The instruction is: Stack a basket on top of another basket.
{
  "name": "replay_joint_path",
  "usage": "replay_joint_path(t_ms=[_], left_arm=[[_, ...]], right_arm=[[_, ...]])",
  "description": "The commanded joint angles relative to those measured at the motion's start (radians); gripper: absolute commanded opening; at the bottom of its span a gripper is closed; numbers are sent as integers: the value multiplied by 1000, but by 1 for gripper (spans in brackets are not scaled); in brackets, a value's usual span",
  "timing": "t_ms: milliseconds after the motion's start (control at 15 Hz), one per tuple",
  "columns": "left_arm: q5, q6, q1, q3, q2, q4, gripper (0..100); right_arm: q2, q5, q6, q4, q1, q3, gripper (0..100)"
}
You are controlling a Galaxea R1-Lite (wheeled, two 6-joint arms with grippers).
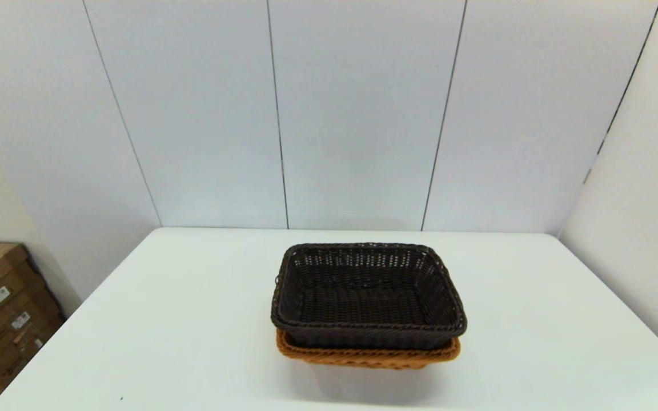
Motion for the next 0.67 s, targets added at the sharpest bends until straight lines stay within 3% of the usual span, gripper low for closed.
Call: replay_joint_path(t_ms=[67,533,667], left_arm=[[0,0,0,0,-2,0,100],[0,0,0,0,-2,0,100],[0,0,0,0,-2,0,100]], right_arm=[[-38,-40,6,-91,17,49,100],[-277,-44,14,-89,13,49,100],[-277,-100,14,-91,11,54,100]])
